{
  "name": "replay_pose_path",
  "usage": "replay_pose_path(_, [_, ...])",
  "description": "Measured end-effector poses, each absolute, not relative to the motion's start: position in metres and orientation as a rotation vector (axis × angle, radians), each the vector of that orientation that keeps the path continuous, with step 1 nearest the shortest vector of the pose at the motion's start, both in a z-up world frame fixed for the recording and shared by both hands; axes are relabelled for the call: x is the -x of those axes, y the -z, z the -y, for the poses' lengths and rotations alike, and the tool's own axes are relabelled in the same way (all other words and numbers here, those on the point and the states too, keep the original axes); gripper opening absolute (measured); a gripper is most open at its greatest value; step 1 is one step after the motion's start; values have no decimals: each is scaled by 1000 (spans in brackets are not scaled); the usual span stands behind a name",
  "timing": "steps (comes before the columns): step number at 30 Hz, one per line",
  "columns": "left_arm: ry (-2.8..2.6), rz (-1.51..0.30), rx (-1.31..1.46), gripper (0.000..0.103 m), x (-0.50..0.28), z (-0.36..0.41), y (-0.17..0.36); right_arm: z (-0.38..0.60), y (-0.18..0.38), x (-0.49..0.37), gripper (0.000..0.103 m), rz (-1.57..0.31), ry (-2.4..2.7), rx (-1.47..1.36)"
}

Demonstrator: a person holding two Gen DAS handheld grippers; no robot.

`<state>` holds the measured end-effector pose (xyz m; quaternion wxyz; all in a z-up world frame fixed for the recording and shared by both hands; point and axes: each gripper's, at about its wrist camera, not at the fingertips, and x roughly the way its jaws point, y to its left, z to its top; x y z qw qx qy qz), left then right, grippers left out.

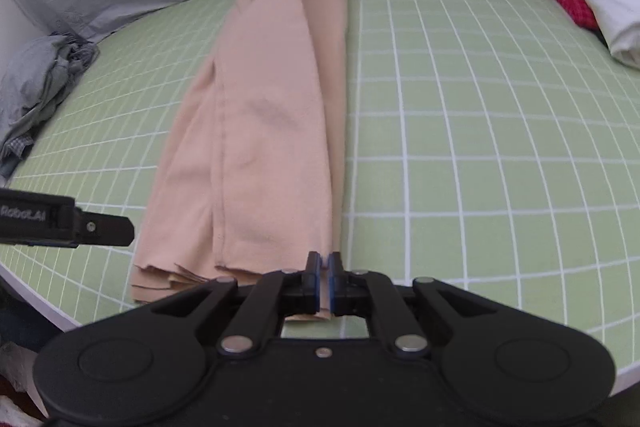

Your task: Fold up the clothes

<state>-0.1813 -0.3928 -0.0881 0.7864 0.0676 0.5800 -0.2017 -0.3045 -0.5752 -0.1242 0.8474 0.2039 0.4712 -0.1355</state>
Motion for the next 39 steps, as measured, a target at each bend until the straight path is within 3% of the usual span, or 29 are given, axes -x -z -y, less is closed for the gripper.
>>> replay_pose_path(2, [433,-1259,-156,82,182,393,92,576,124,305,73,-971,307,-438])
replay_pose_path(3, [433,-1263,-162,82,183,394,94,576,124,305,83,-957,319,-436])
replay_pose_path(8, [436,-1278,-186,82,183,396,107,570,130,294,95,-974,331,-383])
replay_pose_path(11, [452,-1274,-201,82,183,399,113,563,137,286,96,-999,320,-353])
replay_pose_path(14, [478,-1252,-234,80,184,403,116,559,144,282,94,-1021,311,-340])
replay_pose_path(16, [489,-1246,-240,71,184,403,118,556,147,281,94,-1033,307,-329])
replay_pose_path(18, [500,-1257,-212,56,183,401,120,553,146,279,87,-1025,290,-307])
replay_pose_path(20, [523,-1273,-182,44,183,400,122,551,145,277,75,-1023,275,-293])
replay_pose_path(21, [532,-1277,-176,41,184,401,123,550,144,276,74,-1023,268,-288])
replay_pose_path(26, [537,-1265,-191,40,187,406,123,549,145,273,75,-1025,240,-268])
replay_pose_path(28, [549,-1264,-177,33,188,405,123,550,145,273,72,-1022,217,-260])
replay_pose_path(29, [569,-1270,-149,19,187,402,125,550,145,273,65,-1021,203,-255])
replay_pose_path(30, [583,-1283,-108,15,187,401,126,550,144,273,60,-1022,185,-256])
replay_pose_path(32, [566,-1296,-70,14,187,401,127,552,143,273,35,-1026,142,-271])
replay_pose_path(34, [572,-1297,-75,13,189,401,125,554,134,279,21,-1017,115,-290])
replay_pose_path(39, [620,-1306,-60,12,205,388,103,560,105,299,16,-984,61,-343])
